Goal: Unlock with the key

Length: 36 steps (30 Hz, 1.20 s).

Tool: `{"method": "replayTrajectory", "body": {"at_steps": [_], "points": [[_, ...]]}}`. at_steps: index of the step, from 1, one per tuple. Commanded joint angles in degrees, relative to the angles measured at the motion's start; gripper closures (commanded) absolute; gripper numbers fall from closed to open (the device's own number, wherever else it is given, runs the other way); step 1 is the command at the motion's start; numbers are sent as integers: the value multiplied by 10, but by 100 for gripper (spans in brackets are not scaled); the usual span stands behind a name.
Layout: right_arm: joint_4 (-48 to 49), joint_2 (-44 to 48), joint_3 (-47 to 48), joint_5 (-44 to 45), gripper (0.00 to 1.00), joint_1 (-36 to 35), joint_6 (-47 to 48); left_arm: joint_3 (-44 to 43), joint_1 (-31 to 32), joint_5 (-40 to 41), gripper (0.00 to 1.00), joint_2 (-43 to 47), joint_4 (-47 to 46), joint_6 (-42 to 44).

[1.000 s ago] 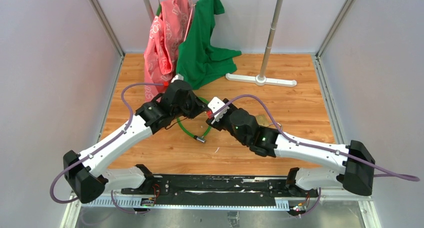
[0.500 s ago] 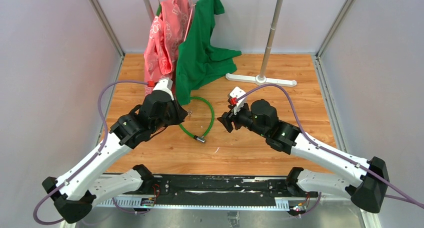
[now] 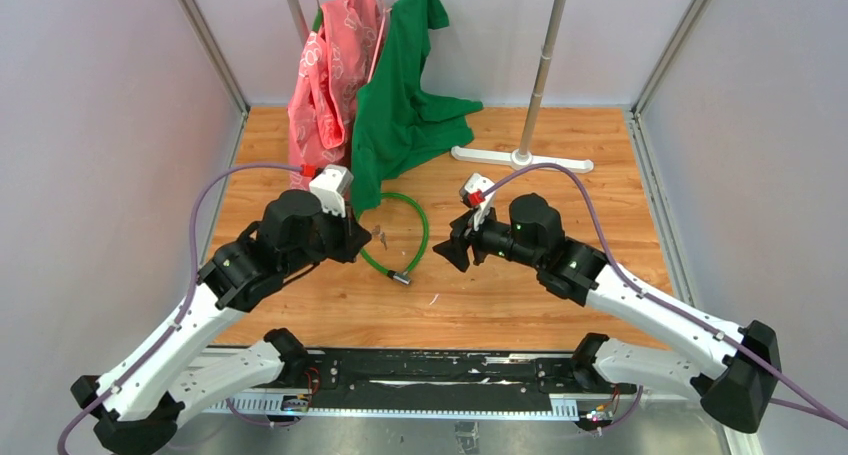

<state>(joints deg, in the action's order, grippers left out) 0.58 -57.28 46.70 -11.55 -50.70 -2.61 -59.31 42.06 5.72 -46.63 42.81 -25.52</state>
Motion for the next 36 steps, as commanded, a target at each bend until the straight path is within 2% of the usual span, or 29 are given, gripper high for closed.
{"method": "replayTrajectory", "body": {"at_steps": [1, 5, 12, 19, 28, 36], "points": [[-13, 18, 0, -110, 35, 28, -14, 0, -4, -74, 100, 15, -34, 69], [-11, 43, -9, -180, 35, 53, -22, 9, -4, -148, 100, 18, -65, 89], [47, 76, -29, -324, 36, 115, -74, 29, -3, -260, 100, 32, -126, 109], [111, 90, -49, -409, 38, 143, -134, 41, -2, -319, 100, 40, -170, 121], [174, 104, -54, -461, 39, 147, -187, 52, -2, -370, 100, 52, -226, 127], [302, 104, -79, -483, 41, 147, -279, 65, -2, -414, 100, 76, -287, 119]]}}
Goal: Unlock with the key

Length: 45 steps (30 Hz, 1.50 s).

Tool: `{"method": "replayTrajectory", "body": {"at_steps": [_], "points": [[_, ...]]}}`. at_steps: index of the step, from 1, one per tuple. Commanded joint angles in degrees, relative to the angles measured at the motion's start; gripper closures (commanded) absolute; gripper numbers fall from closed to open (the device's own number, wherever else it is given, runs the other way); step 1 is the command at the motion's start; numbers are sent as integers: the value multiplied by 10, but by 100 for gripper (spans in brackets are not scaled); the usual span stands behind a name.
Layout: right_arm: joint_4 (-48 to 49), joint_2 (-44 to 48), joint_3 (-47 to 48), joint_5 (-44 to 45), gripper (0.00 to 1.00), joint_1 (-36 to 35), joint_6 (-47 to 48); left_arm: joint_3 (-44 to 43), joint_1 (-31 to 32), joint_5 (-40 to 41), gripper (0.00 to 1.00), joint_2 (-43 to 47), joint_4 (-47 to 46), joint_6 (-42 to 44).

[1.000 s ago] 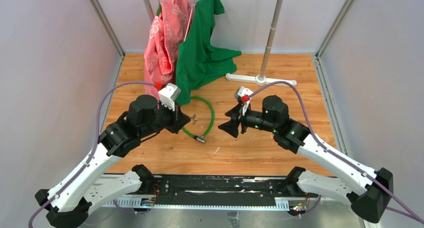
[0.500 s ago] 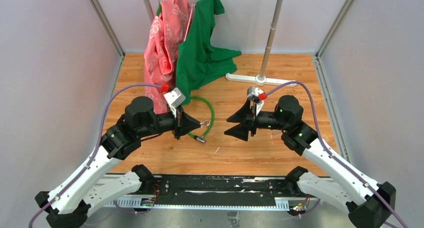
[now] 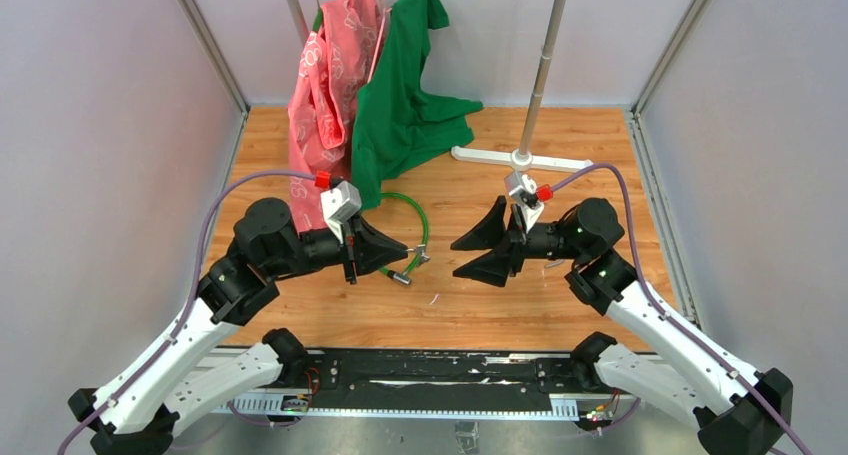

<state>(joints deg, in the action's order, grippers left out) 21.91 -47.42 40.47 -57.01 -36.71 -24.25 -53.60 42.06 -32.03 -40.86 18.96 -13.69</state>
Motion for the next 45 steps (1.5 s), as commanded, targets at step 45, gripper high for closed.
{"method": "replayTrajectory", "body": {"at_steps": [45], "points": [[20, -67, 66, 119, 55, -72, 26, 8, 4, 16, 100, -19, -64, -24]]}}
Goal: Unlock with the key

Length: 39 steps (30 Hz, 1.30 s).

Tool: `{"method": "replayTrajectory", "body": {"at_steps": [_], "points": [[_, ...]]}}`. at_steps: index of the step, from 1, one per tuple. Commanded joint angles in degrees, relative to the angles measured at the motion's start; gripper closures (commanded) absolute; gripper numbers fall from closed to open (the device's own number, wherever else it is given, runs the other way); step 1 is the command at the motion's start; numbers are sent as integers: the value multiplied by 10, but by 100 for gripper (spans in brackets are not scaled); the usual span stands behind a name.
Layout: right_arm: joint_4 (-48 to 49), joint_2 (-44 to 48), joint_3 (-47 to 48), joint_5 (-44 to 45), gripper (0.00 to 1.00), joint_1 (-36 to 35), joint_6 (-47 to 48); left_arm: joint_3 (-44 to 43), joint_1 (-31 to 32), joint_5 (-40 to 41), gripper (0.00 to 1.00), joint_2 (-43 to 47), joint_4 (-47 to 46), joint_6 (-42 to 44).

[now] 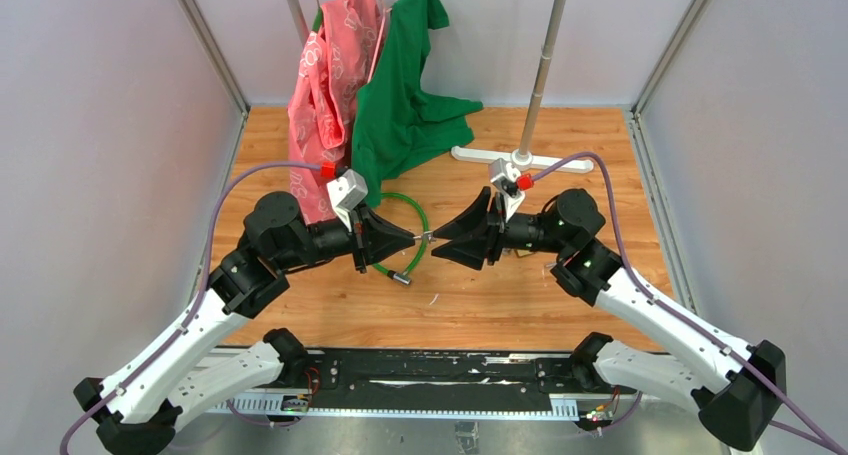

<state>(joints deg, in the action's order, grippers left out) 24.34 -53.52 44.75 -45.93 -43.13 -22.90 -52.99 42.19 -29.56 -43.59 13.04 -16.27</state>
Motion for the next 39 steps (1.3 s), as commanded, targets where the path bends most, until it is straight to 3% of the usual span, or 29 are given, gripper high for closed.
{"method": "replayTrajectory", "body": {"at_steps": [1, 23, 39], "points": [[-3, -9, 24, 7, 54, -8, 13, 2, 3, -10, 100, 8, -6, 2], [28, -54, 57, -22, 56, -28, 2, 14, 3, -1, 100, 14, -6, 1], [-52, -41, 60, -6, 61, -34, 57, 13, 3, 3, 100, 17, -2, 3]]}}
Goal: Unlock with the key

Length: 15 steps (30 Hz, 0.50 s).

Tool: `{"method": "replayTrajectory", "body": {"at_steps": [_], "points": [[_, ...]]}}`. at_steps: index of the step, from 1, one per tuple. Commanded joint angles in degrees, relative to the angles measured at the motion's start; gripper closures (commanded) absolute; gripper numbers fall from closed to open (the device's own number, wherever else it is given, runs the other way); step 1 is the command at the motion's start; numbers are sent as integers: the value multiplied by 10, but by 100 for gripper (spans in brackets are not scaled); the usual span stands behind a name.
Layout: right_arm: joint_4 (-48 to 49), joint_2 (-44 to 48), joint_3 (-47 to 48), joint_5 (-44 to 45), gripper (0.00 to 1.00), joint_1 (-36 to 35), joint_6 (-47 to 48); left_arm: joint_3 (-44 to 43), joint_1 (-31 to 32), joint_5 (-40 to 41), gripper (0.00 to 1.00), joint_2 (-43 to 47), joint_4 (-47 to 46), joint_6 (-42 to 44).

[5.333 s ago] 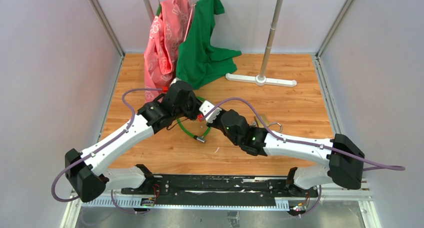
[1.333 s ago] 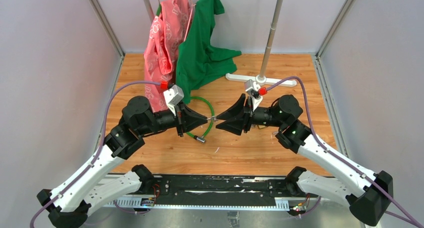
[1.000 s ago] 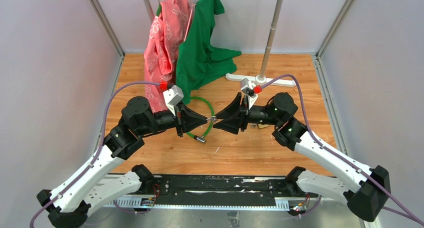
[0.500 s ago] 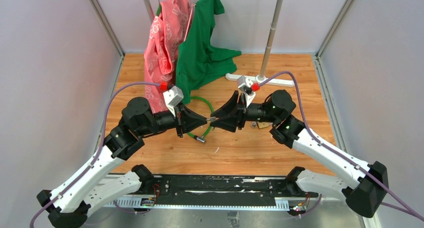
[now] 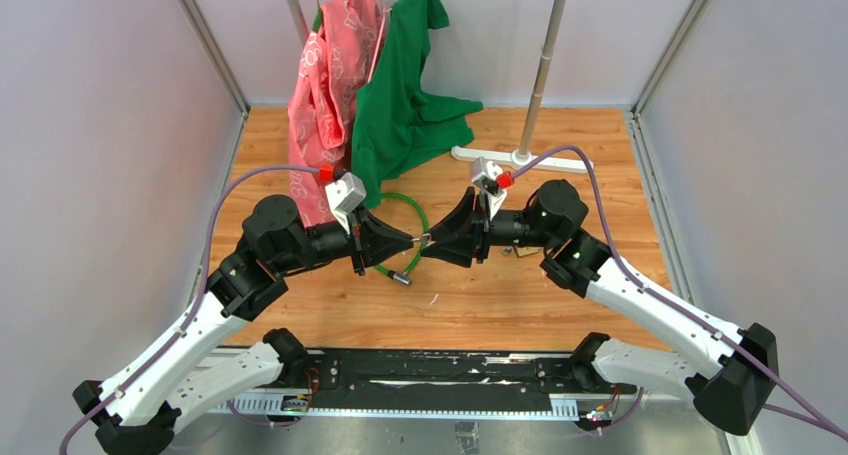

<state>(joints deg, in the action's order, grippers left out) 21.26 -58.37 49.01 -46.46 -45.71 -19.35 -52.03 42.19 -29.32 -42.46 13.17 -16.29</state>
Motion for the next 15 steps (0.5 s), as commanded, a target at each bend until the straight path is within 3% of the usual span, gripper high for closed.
{"method": "replayTrajectory", "body": {"at_steps": [1, 15], "points": [[-21, 7, 18, -2, 62, -8, 22, 4, 3, 0, 100, 7, -3, 3], [-4, -5, 36, -4, 64, -9, 16, 6, 3, -2, 100, 4, -3, 4]]}}
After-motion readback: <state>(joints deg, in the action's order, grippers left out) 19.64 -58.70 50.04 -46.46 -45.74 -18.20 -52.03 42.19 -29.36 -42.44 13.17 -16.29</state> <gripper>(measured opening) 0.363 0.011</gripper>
